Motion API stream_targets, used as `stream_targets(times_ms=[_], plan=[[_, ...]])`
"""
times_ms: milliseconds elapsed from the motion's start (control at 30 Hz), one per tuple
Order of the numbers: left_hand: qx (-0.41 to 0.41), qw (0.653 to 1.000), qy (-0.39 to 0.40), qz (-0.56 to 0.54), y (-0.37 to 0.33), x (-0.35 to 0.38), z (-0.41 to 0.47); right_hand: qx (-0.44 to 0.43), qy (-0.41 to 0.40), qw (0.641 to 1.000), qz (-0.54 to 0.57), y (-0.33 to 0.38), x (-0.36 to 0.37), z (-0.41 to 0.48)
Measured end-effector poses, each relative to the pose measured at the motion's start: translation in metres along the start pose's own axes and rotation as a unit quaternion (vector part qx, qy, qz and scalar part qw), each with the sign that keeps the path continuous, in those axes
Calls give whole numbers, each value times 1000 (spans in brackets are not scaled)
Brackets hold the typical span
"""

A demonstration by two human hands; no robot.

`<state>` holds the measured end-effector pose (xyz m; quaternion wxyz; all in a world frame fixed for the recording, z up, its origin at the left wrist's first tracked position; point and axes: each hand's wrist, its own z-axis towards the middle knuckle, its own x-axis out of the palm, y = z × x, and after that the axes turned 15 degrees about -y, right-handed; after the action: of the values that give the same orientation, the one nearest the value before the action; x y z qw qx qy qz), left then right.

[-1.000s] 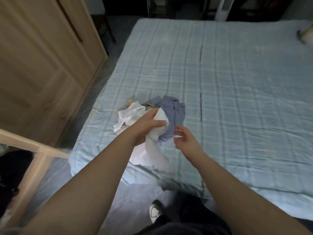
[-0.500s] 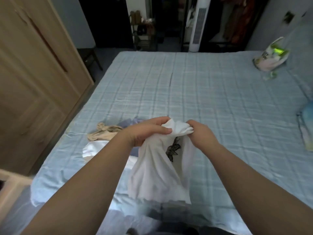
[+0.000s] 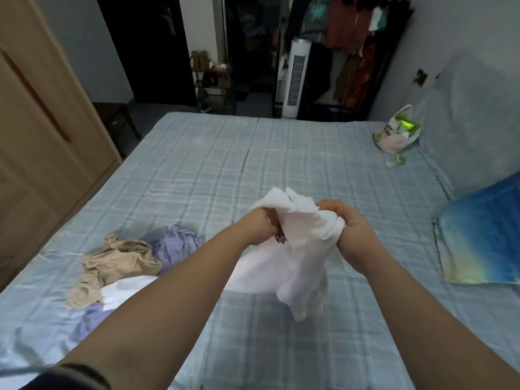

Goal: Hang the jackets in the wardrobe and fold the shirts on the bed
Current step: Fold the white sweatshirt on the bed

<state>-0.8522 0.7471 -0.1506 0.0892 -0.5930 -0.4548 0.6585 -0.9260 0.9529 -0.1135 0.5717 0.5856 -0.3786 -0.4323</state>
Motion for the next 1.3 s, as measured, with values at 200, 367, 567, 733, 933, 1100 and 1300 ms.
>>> stream_targets(times_ms=[200,367,567,733,933,1100,1300], plan=[[-72,989,-124,-23,-31,20,35,101,-60,984,133,34,-27,14],[4,945,-294,-146,-71,-18,42,108,-83,970,200,70,-40,21],[39,977,19,-208,-88,-55,55,51,-119,983,129,81,-60,31],[58,976,37,-207,-109,-84,61,-48,-108,984,-136,65,-84,37],[166,974,-10,-151,-139,-90,57,-77,-18,935,-346,73,-74,51],[167,974,-25,-149,-152,-88,55,-92,-13,848,-522,85,-41,67],[205,978,-20,-37,-159,-95,43,-184,40,927,-323,104,-5,74]])
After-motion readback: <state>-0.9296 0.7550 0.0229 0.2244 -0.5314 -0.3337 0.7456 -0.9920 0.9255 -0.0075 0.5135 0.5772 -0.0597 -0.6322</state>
